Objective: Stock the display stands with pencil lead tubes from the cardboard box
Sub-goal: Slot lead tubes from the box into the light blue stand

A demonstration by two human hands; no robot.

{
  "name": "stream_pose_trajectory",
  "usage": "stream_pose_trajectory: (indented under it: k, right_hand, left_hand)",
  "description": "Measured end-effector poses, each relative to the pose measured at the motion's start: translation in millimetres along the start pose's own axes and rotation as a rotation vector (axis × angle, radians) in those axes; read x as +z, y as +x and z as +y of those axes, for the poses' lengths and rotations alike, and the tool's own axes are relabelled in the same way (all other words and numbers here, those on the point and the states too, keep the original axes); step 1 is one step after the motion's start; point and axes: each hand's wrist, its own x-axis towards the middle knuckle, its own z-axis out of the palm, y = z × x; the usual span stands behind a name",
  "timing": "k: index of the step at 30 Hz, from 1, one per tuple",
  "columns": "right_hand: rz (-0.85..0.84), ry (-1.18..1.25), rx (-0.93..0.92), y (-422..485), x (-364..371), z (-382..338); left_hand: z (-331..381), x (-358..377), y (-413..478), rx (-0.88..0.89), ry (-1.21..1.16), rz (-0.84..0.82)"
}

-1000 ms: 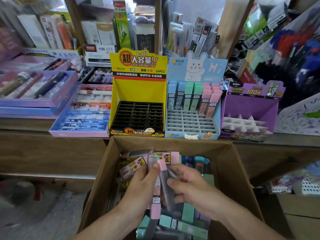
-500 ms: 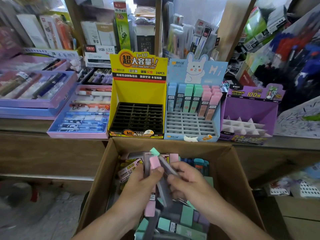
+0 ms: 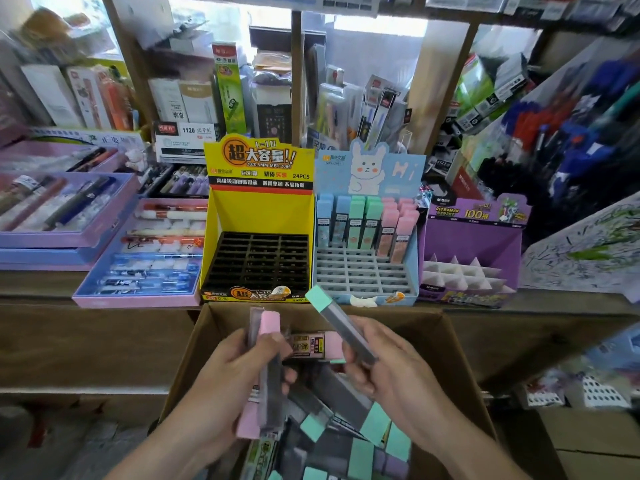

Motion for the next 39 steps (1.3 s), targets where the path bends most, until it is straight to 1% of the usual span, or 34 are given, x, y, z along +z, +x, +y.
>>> stream_pose_trajectory:
  k: [3,7,11,18,22,30,33,37,39]
  right_hand:
    - [0.066,-0.016,-0.019,-0.4,-2.5,-2.1]
    - [0.127,0.098,-0.035,0.8,-7.6,-3.1]
    - [0.133,0.111,-0.028,1.8,-9.1,-1.9]
    - [0.133,0.045,-0.027,1.0,-7.4,-3.8]
    - [0.177,-0.161,-0.069,0.9,-9.0,-6.7]
    - [0.145,-0.485,-0.245,13.2,-13.7,-48.2]
    - [0.203,-0.654,-0.333,23.7,-14.1,-71.2]
    - [0.262,-0.941,-0.488,42.7,-15.2,-97.6]
    - [0.287,-0.994,-0.538,53.6,-16.8,-107.9]
  left_hand:
    - [8.6,-5.6,3.3,0.016,0.015,-0.041]
    - [6.7,-10.7,8.2,0.034,0.068,-0.045]
    - [0.5,-15.8,11.2,-0.03,0.0,-0.035]
    - [-0.9,-23.8,13.8,-0.024,-0.017,-0.053]
    - [-2.3,-24.8,14.5,-0.02,-0.008,-0.05]
    - [-2.2,-29.4,19.6,-0.048,-0.02,-0.022]
    - [-2.4,-29.8,19.2,-0.037,-0.017,-0.038]
    - [-2.6,-28.3,18.2,-0.021,-0.006,-0.038]
    - [-1.5,-27.2,16.4,-0.012,-0.002,-0.044]
